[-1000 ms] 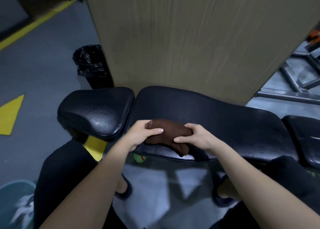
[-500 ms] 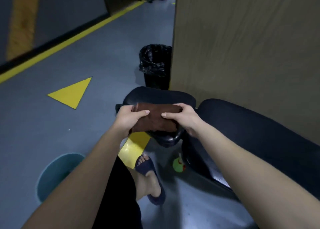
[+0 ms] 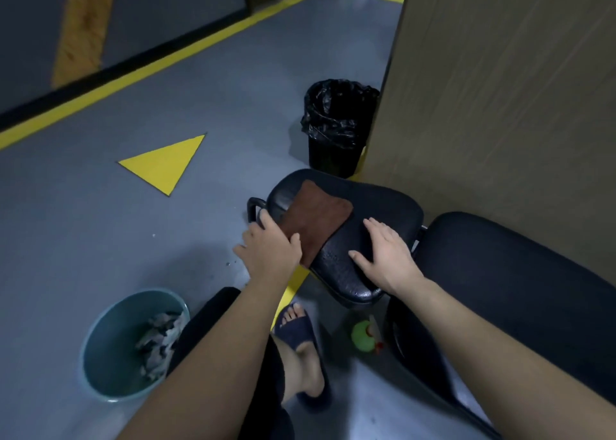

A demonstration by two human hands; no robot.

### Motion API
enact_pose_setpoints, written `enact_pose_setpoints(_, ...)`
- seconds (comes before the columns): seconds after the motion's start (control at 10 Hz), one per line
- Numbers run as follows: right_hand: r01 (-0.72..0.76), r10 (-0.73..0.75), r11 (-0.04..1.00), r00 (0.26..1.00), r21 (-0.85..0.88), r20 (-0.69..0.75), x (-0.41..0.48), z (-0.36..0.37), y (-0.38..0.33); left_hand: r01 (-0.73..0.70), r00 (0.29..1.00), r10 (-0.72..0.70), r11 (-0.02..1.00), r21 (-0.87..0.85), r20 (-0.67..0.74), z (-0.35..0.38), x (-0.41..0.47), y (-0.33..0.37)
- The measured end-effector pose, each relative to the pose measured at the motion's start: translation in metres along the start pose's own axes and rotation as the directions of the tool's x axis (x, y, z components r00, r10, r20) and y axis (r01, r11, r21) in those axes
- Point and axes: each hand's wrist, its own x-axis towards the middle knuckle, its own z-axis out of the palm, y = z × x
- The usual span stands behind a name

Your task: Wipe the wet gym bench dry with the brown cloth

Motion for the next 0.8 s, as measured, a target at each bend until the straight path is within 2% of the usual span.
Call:
enact_pose_setpoints(0.1,0.047,-0.047,0.999,0.999,-0.006,0.015,-0.002,0.002,0.014,-0.370,0.914,0.377,0.926,0.071,-0.150,0.016,-0.009,0.010)
enact_pose_setpoints(0.2,0.044,-0.044,0.999,0.999,0.017,0.006,-0.005,0.009,0.012,-0.591,0.807,0.591,0.807,0.013,-0.014,0.042,-0.009,0.017)
enact_pose_setpoints(0.3,0.027,-0.027,1.000,0.999,0.002,-0.021,-0.008,0.020,0.013,-0.545,0.826,0.550,0.835,-0.078,0.123,0.051,0.010,0.023)
enact_pose_setpoints(0.5,0.022,-0.023,0.999,0.999,-0.027,-0.046,-0.006,0.024,0.016,-0.548,0.833,0.544,0.837,0.008,0.098,0.045,0.074,0.032)
enact_pose_setpoints(0.6,0.018,-0.018,1.000,1.000,-0.002,-0.024,-0.005,0.022,0.015,-0.510,0.855,0.509,0.860,-0.021,0.099,0.044,0.078,0.036)
enact_pose_setpoints(0.7,0.018,-0.019,1.000,0.999,0.023,0.027,-0.003,0.015,0.016,-0.422,0.890,0.435,0.899,-0.115,0.137,0.031,0.070,0.050)
enact_pose_setpoints(0.8,0.010,-0.014,1.000,0.990,0.027,0.139,-0.006,-0.006,0.020,-0.339,0.915,0.370,0.921,-0.191,0.162,0.019,0.056,0.061)
